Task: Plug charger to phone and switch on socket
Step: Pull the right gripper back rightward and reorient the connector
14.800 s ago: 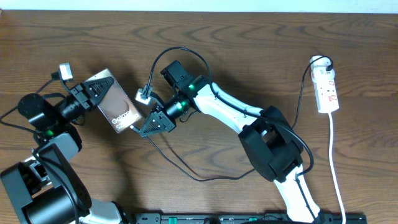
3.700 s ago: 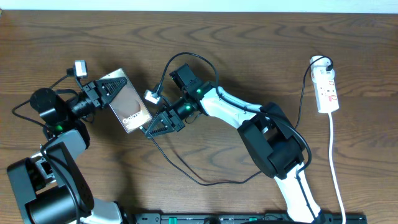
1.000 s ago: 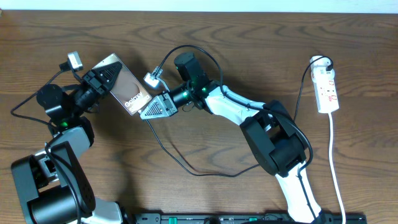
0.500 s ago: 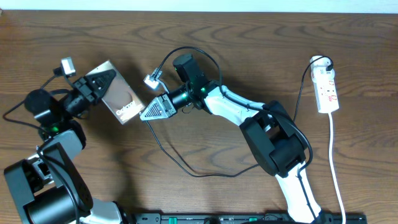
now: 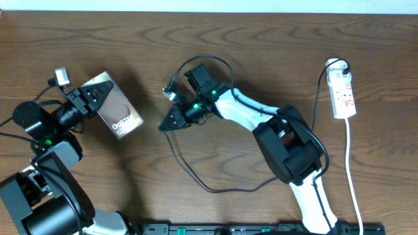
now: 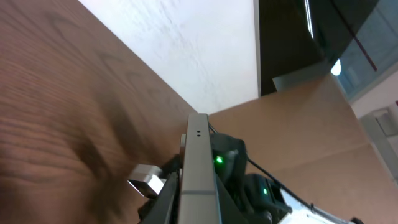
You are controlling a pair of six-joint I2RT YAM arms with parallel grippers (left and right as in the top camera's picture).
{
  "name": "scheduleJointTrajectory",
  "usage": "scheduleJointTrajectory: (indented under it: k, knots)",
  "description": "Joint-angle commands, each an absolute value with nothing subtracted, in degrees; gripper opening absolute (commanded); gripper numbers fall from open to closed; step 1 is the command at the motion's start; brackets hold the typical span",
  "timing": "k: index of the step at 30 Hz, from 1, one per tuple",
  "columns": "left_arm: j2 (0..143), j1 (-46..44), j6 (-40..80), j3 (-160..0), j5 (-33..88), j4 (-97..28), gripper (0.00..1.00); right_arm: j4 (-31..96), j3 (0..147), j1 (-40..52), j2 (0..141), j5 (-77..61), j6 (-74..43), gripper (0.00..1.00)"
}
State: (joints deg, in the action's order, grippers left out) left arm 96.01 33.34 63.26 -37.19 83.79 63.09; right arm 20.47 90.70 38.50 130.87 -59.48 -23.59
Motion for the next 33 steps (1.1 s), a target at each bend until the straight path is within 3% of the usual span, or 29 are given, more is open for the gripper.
scheduleJointTrajectory:
  k: [1,10,17,23,25,29,33]
  knots:
    - [95.5,33.6,64.4,-37.3,88.6,63.6,0.08,27.3,93.5,36.6,130.7,-48.5,-21.7,0.01]
    - [95.5,33.4,64.2,-37.3,90.0,63.5,0.07,55.5,106.3,36.5,129.3,-14.1,-20.0,0.01]
    - [95.5,30.3,63.9,-36.1,90.0,63.6,0.07,65.5,106.3,36.5,129.3,3.0,-29.6,0.01]
    - [95.5,27.0,61.7,-34.8,89.9,63.5,0.08,67.1,104.3,36.5,129.4,5.9,-31.3,0.01]
    - [95.5,26.3,61.6,-34.8,89.8,63.5,0.08,67.1,103.7,36.4,129.4,5.8,-31.2,0.09]
    - [95.5,25.9,61.6,-34.8,88.9,63.5,0.08,67.1,103.4,36.5,129.4,5.6,-31.3,0.38]
    - [95.5,25.9,61.6,-34.8,88.9,63.5,0.07,67.1,103.4,36.5,129.4,5.4,-31.3,0.54]
